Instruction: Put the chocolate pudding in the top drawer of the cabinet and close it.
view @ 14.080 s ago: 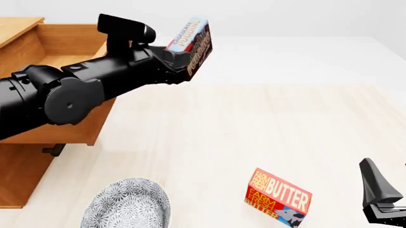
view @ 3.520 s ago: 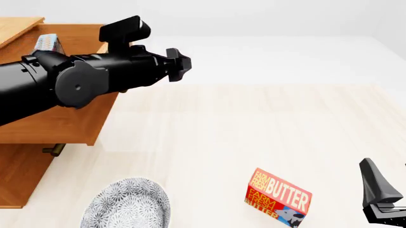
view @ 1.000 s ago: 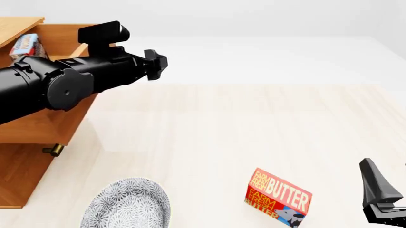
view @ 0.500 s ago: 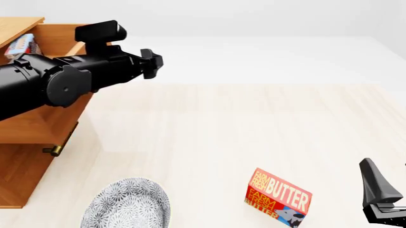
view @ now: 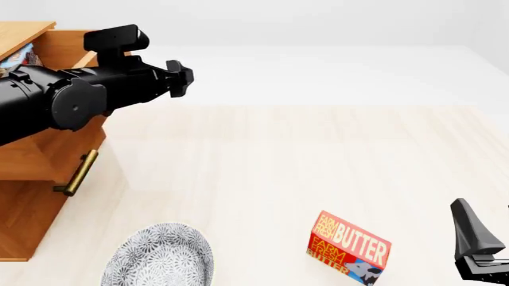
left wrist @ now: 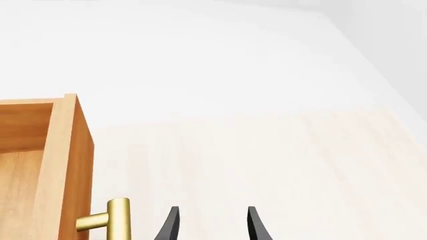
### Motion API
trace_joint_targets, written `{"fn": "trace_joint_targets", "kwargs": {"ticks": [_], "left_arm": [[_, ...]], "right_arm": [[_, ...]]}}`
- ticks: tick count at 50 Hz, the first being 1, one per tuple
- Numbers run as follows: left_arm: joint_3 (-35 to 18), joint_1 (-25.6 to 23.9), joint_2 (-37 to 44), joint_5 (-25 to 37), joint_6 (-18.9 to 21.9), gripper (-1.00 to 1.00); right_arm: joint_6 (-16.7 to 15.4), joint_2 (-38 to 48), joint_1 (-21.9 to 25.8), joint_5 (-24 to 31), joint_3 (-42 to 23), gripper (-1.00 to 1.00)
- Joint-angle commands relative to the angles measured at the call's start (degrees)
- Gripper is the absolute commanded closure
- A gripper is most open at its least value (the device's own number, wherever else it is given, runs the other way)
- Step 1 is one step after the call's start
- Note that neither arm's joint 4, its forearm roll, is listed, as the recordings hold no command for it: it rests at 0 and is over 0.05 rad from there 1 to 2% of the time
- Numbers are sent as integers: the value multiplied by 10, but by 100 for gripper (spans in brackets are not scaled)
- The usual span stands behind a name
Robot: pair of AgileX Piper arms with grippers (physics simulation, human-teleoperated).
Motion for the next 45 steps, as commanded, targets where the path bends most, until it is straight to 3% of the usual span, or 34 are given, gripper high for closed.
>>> {"fn": "trace_joint_targets", "kwargs": {"ticks": [1, 45], "left_arm": [[14, 13, 21, 1, 2, -100], [40, 59, 2, 4, 0, -100]], "right_arm": [[0, 0, 0, 0, 0, -100], [0, 0, 0, 0, 0, -100]]}}
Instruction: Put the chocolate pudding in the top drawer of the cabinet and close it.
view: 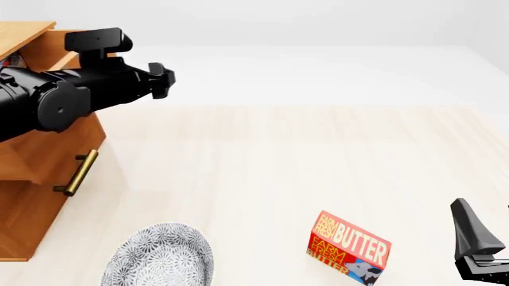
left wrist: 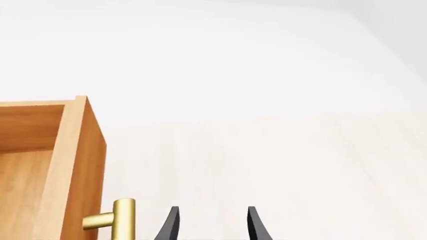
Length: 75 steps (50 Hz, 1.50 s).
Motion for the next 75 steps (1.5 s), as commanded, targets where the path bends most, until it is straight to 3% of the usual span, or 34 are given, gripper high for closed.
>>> {"fn": "trace_joint_targets", "kwargs": {"ticks": [1, 75], "left_arm": [[23, 16, 10, 9, -3, -100], [58, 75, -17, 8, 3, -100]], "right_arm": [[0, 0, 0, 0, 0, -100], [0, 0, 0, 0, 0, -100]]}}
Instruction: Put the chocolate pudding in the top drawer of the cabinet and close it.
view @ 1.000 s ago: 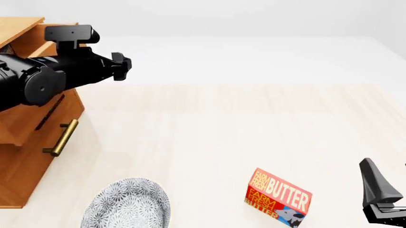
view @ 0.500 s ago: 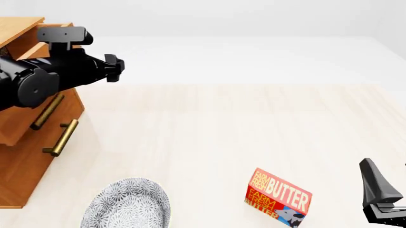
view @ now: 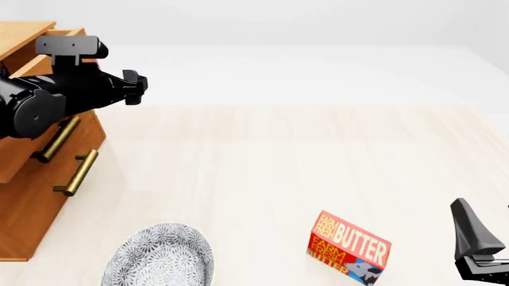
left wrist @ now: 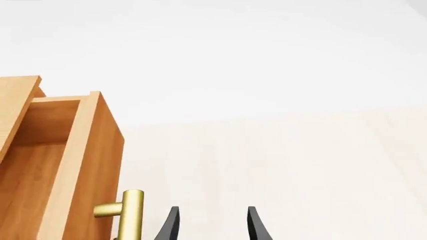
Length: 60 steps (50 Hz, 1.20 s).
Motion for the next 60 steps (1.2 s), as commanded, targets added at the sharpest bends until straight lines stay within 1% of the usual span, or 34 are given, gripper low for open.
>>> {"fn": "trace_joint_targets", "kwargs": {"ticks": [1, 25, 41, 60], "left_arm": [[28, 13, 4, 5, -1, -100], [37, 37, 15, -9, 5, -100], [46, 52, 3, -9, 8, -100], [68, 81, -4, -17, 14, -100]], "right_arm": [[0, 0, 0, 0, 0, -100], [0, 0, 0, 0, 0, -100], [0, 0, 0, 0, 0, -100], [0, 0, 0, 0, 0, -100]]}}
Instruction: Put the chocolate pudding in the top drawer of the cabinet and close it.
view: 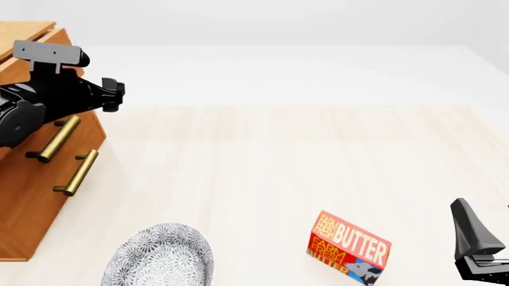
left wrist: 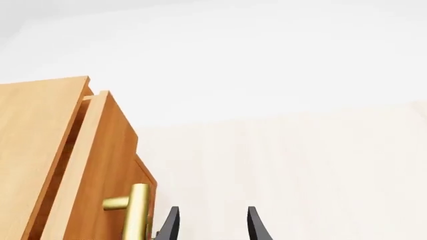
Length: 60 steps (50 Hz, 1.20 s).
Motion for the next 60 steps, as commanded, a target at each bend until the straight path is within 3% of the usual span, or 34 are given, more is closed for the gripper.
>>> {"fn": "trace_joint_targets", "kwargs": {"ticks": [1, 52, 60], "left_arm": [[39, 22, 4, 7, 2, -100], [75, 108, -24, -3, 43, -100], [77, 103, -32, -5, 41, -100]], "right_arm": [[0, 0, 0, 0, 0, -100], [0, 0, 0, 0, 0, -100], [0, 0, 0, 0, 0, -100]]}}
